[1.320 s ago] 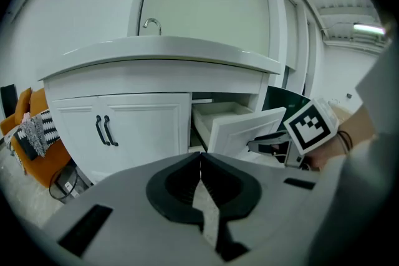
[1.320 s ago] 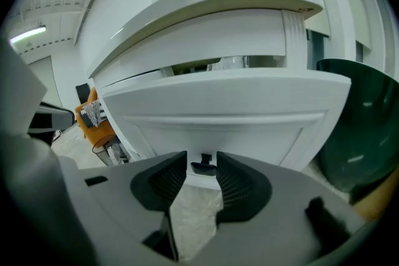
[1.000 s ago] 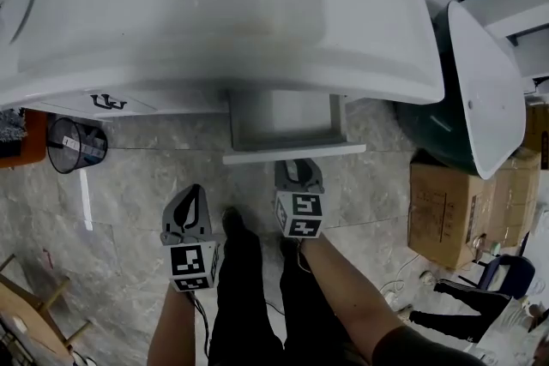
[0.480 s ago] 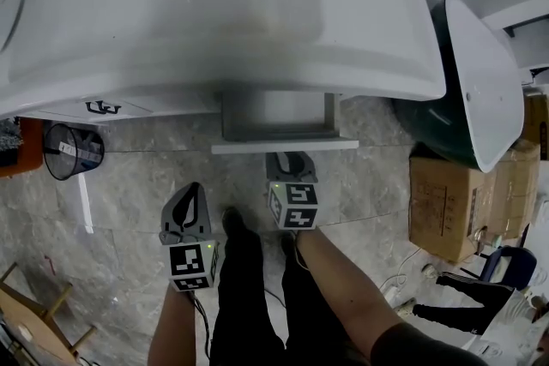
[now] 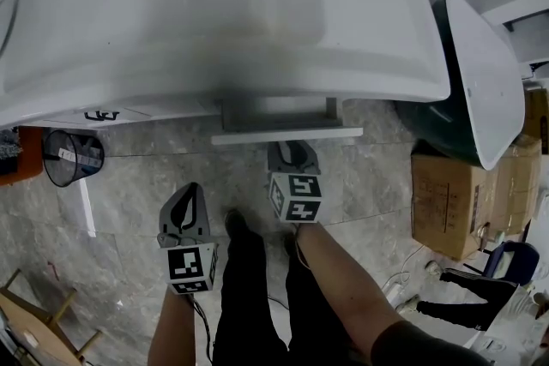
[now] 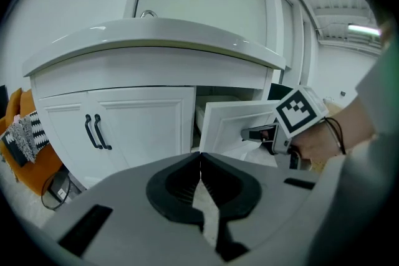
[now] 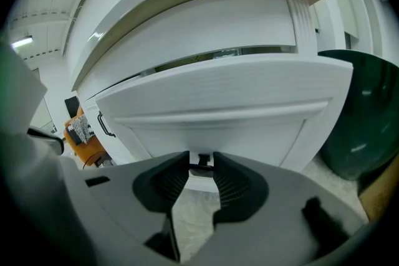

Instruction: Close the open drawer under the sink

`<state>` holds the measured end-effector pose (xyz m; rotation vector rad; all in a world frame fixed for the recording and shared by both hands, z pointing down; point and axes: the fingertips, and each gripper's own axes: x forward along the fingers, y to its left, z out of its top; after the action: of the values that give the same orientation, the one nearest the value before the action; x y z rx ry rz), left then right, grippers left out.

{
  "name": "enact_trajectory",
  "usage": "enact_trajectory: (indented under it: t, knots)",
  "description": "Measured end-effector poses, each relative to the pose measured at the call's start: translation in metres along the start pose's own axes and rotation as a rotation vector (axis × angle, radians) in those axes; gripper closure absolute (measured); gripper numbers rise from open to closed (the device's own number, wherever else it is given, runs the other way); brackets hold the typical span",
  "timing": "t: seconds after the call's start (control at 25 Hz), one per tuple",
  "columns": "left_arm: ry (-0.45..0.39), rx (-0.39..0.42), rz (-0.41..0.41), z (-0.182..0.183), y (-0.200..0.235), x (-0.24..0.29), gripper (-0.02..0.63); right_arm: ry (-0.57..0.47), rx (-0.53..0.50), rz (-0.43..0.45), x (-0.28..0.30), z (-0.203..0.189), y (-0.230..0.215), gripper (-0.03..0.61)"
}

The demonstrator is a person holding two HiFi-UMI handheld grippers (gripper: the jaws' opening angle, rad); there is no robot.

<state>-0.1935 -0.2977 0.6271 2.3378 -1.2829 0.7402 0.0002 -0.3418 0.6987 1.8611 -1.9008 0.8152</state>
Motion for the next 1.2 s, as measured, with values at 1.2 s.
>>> enact_trajectory:
  t: [1.2]
  knots:
    - [0.025,0.012,-0.015,-0.008,0.025,0.017,0.6,-0.083,0.074,-0.058,0.057,0.055,-0.017,0.445]
